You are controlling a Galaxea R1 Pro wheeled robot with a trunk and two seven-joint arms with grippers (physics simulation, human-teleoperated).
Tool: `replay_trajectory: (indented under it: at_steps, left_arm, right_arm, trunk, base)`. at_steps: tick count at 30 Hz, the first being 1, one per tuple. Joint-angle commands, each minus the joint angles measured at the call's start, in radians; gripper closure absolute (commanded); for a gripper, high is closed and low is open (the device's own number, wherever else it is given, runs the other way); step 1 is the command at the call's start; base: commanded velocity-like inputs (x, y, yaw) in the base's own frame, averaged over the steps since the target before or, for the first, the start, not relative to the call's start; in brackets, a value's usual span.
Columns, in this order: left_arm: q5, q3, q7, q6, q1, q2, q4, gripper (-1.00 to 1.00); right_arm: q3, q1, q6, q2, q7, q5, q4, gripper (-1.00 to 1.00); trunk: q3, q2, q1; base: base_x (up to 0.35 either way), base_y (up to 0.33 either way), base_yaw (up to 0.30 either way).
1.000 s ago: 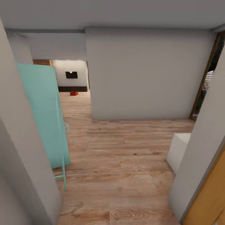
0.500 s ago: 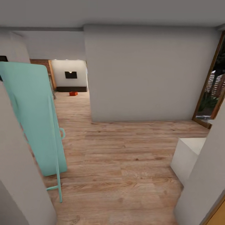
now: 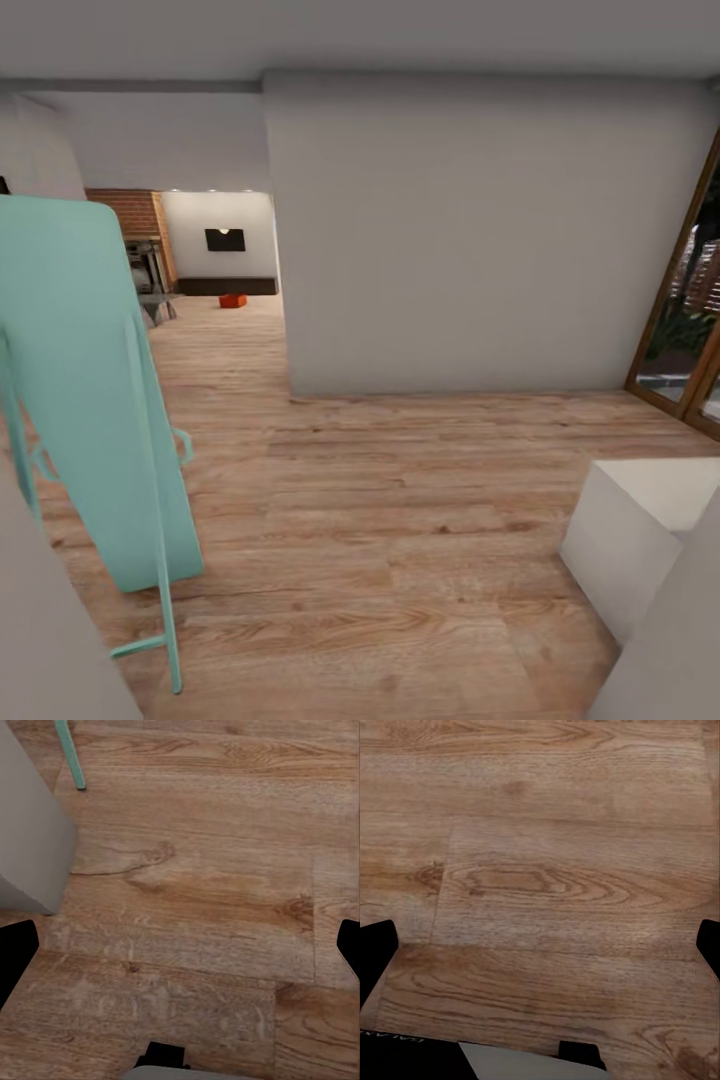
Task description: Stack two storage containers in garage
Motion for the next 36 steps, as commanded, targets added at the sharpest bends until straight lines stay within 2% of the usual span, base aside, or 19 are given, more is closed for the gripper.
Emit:
replay_trajectory:
  at_steps: [1,36]
  left_arm:
    - [-0.002,0.004,0.002,-0.005,-0.002,0.000,0.004,-1.00]
    - [-0.002,0.004,0.003,-0.005,-0.002,0.000,0.004,-1.00]
  right_arm:
    - [0.000,-0.001,-0.002,0.000,-0.001,0.004,0.000,-1.00]
    - [-0.002,-0.001,0.005,0.000,-0.003,0.001,-0.024,-1.00]
  trunk:
    - [-0.001,-0.001,0.001]
    - [-0.001,-0.001,0.001]
  base:
    - [0.325,0.000,0.000]
    - [0.325,0.000,0.000]
